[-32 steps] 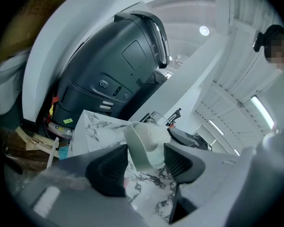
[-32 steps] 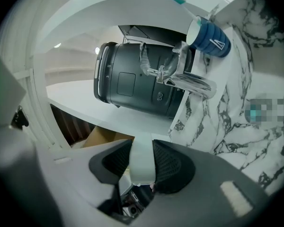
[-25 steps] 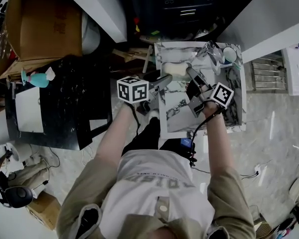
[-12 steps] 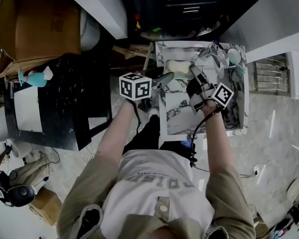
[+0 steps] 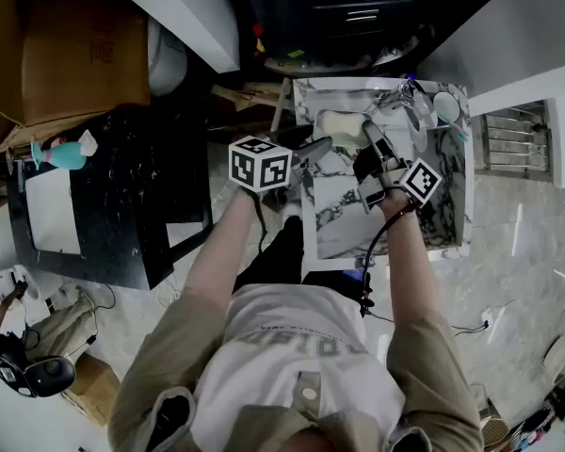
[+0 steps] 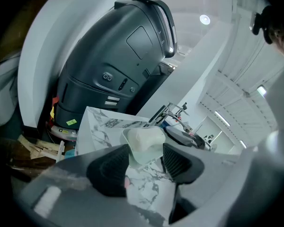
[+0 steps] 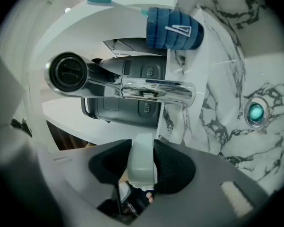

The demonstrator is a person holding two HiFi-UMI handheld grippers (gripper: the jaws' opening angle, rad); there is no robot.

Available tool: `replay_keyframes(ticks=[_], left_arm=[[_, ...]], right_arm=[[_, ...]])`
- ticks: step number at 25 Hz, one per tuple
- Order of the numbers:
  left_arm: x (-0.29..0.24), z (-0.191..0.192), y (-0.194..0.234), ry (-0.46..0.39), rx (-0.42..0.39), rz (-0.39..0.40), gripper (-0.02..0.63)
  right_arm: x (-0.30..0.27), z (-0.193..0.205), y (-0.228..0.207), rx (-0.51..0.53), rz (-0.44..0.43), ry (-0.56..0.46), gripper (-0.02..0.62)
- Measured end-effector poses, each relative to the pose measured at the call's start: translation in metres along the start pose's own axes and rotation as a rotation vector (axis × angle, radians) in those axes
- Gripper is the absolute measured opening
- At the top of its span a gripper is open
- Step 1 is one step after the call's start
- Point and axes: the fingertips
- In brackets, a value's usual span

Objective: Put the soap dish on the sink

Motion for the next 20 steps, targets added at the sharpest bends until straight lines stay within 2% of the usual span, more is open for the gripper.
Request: replay_keyframes(ticks=[7, 15, 20], left_arm=[[-0.003, 0.005, 0.002, 0.058, -0.043, -0.052, 0.239], [-0.004, 0.006, 0.005, 0.08, -0.03, -0.093, 0.232], [-0.008, 0.011, 0.003, 0.132, -0.028, -0.094, 0.232]], right_arm=[[-0.006, -0.003, -0.011, -0.011, -0.03, -0.001, 0.147], [-0.016, -0.004, -0.029, -0.024, -0.004, 0.008, 0.149], [-0.022, -0.005, -0.038, -0.051, 0.008, 0.006, 0.149]])
Point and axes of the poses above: the fingertips, and each gripper's own axes: x backward along the fingers, y to its left, z out of its underside, and after that the axes turned 14 degrees about z, right-handed
